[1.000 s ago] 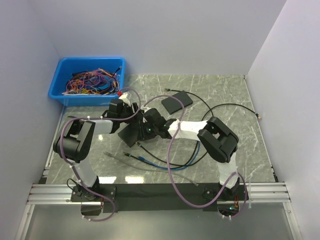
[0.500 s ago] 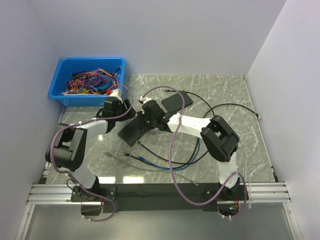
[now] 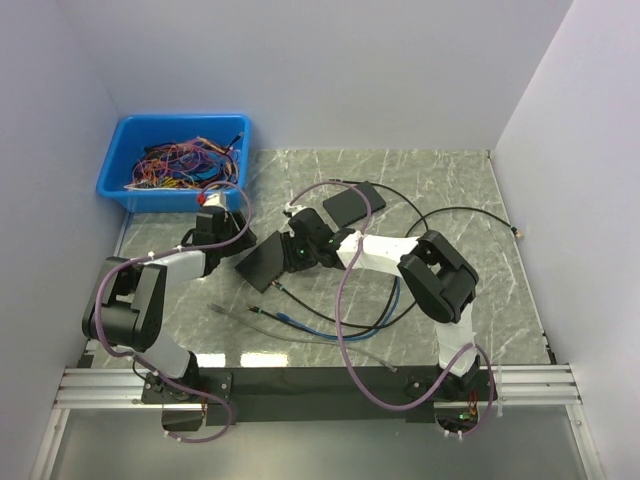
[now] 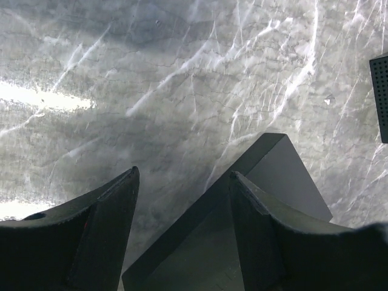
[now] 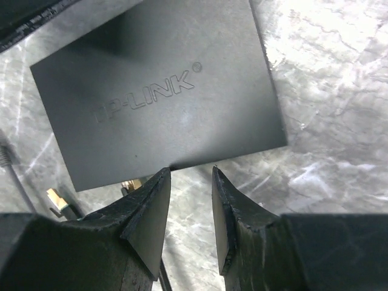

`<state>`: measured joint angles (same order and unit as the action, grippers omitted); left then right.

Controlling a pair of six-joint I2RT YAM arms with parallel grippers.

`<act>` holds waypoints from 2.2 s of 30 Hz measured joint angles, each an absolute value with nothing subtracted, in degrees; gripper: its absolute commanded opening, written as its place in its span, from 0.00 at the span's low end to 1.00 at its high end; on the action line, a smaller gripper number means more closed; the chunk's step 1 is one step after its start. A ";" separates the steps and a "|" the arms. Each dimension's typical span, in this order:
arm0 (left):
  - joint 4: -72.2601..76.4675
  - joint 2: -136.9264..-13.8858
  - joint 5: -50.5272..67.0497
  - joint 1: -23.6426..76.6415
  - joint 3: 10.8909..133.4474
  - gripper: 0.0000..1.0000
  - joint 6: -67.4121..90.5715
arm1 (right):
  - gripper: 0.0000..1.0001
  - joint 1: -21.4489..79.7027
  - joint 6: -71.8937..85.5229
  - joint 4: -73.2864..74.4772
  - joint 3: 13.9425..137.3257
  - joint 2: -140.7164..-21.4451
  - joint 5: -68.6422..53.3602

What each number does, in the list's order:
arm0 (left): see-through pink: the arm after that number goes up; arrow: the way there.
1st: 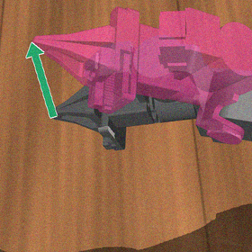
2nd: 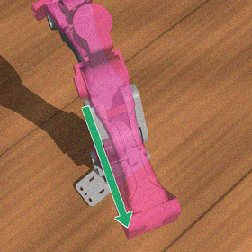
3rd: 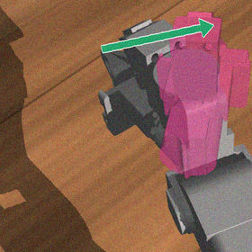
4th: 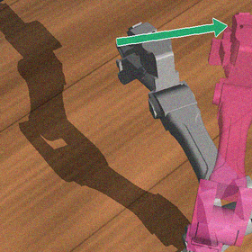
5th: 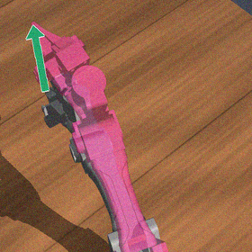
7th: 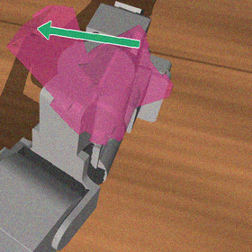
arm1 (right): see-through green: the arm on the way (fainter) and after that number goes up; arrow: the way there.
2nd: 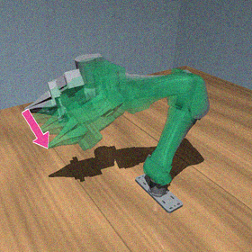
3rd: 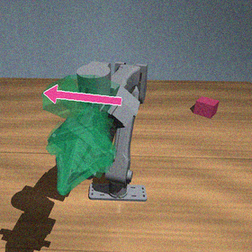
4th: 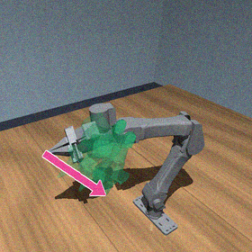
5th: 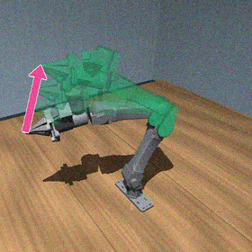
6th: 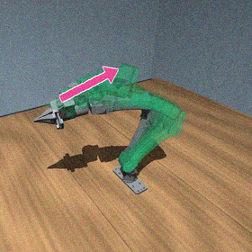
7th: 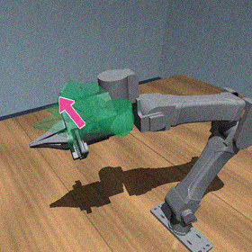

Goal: Insert the plug into the switch port

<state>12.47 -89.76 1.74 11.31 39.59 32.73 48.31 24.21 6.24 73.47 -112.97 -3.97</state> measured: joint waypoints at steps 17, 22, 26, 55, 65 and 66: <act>12.51 -89.76 3.01 11.16 38.59 0.66 33.98 | 0.41 46.85 24.73 5.37 77.62 -116.36 -5.93; 12.51 -89.73 3.09 11.16 38.57 0.66 34.13 | 0.41 47.13 22.68 5.28 77.54 -116.11 -4.86; 12.47 -89.27 2.55 10.87 37.80 0.66 34.11 | 0.42 48.53 19.05 5.23 74.70 -112.07 -1.52; 19.03 -84.01 7.77 4.29 30.83 0.65 36.25 | 0.46 66.35 7.75 4.34 70.94 -110.10 -1.67; 19.03 -84.01 7.92 4.29 30.83 0.65 36.25 | 0.46 66.74 7.68 4.14 73.87 -113.91 -2.17; 19.05 -84.01 7.92 4.29 30.83 0.65 36.25 | 0.45 66.76 7.66 4.23 73.89 -114.48 -2.20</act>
